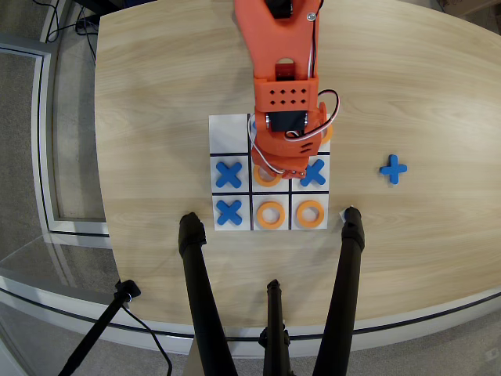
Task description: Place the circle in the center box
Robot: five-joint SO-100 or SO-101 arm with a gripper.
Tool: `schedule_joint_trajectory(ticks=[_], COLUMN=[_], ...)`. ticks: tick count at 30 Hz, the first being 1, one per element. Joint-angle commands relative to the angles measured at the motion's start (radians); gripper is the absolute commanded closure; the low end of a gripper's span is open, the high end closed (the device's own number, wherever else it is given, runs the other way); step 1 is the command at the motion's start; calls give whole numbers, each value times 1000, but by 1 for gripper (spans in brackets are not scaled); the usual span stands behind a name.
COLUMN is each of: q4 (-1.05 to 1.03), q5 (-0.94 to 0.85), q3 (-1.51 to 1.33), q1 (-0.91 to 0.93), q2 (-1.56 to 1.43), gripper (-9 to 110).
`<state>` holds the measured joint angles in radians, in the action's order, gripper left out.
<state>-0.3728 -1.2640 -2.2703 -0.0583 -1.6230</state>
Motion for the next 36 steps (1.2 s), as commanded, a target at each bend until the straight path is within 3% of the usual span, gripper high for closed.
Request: schedule_joint_trajectory(ticks=[1, 18, 22, 28, 36], q4=[11, -26, -110, -411, -693], q5=[-8, -51, -98, -143, -163], q3=[43, 74, 81, 31, -304], q1=[-8, 61, 121, 181, 75], q2=[5, -114, -262, -580, -1140], gripper=[99, 91, 89, 89, 89])
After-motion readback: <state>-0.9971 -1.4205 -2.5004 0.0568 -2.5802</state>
